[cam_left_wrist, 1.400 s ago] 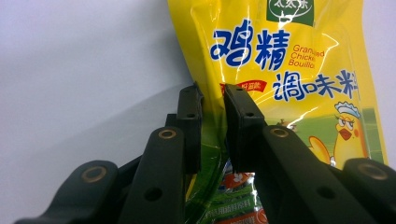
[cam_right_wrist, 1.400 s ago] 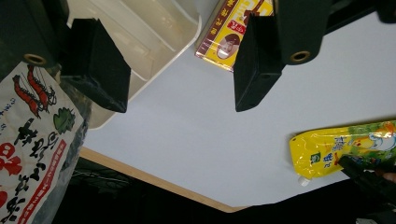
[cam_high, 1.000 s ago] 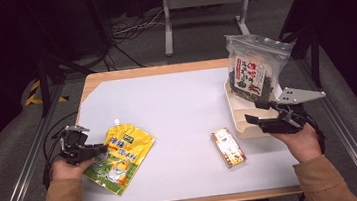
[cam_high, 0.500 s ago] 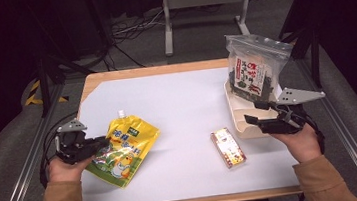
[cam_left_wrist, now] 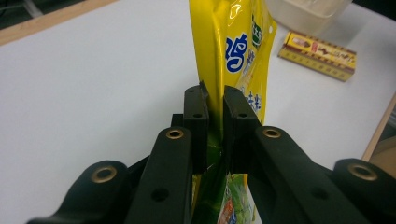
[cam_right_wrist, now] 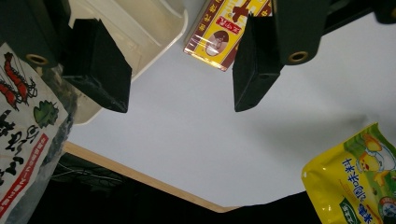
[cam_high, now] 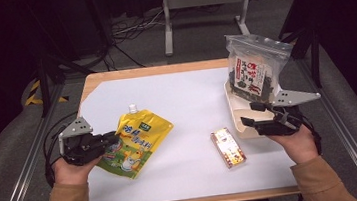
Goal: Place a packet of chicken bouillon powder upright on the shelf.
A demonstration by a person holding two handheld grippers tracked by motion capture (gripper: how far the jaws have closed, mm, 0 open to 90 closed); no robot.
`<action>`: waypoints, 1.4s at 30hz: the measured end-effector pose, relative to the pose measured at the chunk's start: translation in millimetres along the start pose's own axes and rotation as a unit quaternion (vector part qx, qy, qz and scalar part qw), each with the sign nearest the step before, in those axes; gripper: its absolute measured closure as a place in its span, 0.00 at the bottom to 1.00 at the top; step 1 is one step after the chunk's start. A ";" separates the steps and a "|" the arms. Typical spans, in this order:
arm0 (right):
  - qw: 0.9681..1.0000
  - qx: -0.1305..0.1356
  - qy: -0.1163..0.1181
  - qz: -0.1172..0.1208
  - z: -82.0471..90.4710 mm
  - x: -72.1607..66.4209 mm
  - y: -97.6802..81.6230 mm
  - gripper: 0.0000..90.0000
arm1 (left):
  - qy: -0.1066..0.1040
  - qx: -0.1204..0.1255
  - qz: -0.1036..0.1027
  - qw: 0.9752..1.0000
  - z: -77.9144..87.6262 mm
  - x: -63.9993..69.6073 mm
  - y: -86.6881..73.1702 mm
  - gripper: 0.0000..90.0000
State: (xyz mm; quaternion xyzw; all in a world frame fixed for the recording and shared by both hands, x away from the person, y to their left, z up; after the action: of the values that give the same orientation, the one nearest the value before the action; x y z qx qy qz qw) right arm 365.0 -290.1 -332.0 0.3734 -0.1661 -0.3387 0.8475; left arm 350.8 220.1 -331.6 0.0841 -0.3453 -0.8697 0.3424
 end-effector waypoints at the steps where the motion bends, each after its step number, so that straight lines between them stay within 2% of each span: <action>1: 1.000 0.000 0.000 0.000 0.0 0.0 0.0 0.42 | 0.000 0.000 0.000 1.000 0.0 0.0 0.0 0.91; 7: 1.000 -0.004 0.008 0.011 -5.2 -8.2 3.2 0.41 | -0.008 0.036 -0.016 0.999 -1.6 12.8 7.5 0.91; 12: 1.000 -0.007 0.020 0.019 -10.9 -16.7 5.5 0.41 | -0.016 0.047 -0.035 0.998 -8.0 23.4 14.3 0.91; 18: 0.998 -0.011 0.046 0.031 -23.2 -29.9 9.3 0.41 | -0.024 0.065 -0.054 0.996 -17.1 34.0 21.3 0.91; 23: 0.997 -0.004 0.067 0.045 -31.2 -44.1 14.7 0.41 | -0.033 0.083 -0.062 0.994 -23.6 41.6 25.1 0.91; 30: 0.994 -0.002 0.094 0.061 -45.3 -62.6 20.8 0.41 | -0.037 0.093 -0.075 0.992 -33.5 51.6 30.0 0.91; 34: 0.993 -0.004 0.102 0.064 -50.3 -67.7 22.0 0.41 | -0.044 0.106 -0.083 0.990 -38.1 57.7 32.3 0.91; 40: 0.990 0.004 0.124 0.062 -56.0 -75.4 23.9 0.42 | -0.067 0.123 -0.086 0.986 -45.9 64.2 34.3 0.91; 42: 0.990 0.004 0.129 0.061 -57.0 -76.8 24.0 0.42 | -0.068 0.123 -0.086 0.986 -47.1 65.0 34.8 0.91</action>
State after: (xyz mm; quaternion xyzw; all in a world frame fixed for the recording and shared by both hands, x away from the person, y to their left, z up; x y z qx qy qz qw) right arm 351.3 -195.0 -354.3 0.4067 -0.0795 -0.2346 0.8793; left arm 338.7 133.7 -338.1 0.0955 -0.4636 -0.8506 0.2291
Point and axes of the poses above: each handheld gripper's, and its own axes: z roughly backward along the jaws, y roughly out of its top, x roughly to its right, the point moved 1 cm from there along -z, roughly forward along the jaws, and after that the axes turned 14 degrees about -x, right-handed, at the moved point
